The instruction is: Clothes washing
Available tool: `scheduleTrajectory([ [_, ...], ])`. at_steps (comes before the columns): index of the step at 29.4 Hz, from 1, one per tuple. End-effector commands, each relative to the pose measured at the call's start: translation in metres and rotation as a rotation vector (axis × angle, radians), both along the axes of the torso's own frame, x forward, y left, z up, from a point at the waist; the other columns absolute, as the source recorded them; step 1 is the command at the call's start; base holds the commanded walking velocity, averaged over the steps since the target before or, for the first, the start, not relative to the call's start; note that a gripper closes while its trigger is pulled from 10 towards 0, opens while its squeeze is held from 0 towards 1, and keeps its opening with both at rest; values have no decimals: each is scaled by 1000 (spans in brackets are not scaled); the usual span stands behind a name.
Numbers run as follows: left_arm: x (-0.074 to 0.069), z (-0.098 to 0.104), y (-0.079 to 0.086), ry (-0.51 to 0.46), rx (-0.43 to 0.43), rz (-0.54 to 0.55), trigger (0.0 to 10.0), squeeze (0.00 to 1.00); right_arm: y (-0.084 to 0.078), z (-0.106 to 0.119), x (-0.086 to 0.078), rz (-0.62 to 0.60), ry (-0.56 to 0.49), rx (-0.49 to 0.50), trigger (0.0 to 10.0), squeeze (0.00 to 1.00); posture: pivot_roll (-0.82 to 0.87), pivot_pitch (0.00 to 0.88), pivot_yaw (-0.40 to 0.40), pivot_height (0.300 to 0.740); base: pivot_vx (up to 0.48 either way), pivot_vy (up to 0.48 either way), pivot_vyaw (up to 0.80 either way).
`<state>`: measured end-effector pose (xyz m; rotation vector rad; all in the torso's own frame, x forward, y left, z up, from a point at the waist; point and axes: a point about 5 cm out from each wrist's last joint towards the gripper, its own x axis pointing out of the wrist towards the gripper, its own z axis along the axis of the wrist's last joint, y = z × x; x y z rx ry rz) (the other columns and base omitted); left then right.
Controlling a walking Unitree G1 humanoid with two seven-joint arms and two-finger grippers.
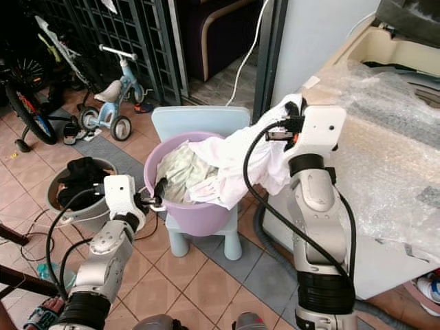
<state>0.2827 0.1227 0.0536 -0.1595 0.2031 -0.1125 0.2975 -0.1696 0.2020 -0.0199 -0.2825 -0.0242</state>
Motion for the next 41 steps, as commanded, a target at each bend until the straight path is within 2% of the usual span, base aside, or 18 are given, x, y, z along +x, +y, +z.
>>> scheduleTrajectory([
  [1,0,1,5,5,5,16,10000,0,5,4,0,15,-12,1,10000,0,-152,41,66,740,0,0,-800],
  [41,-1,6,3,-39,-8,-40,10000,0,2,6,0,-17,-26,-11,10000,0,-155,43,71,740,0,12,-800],
])
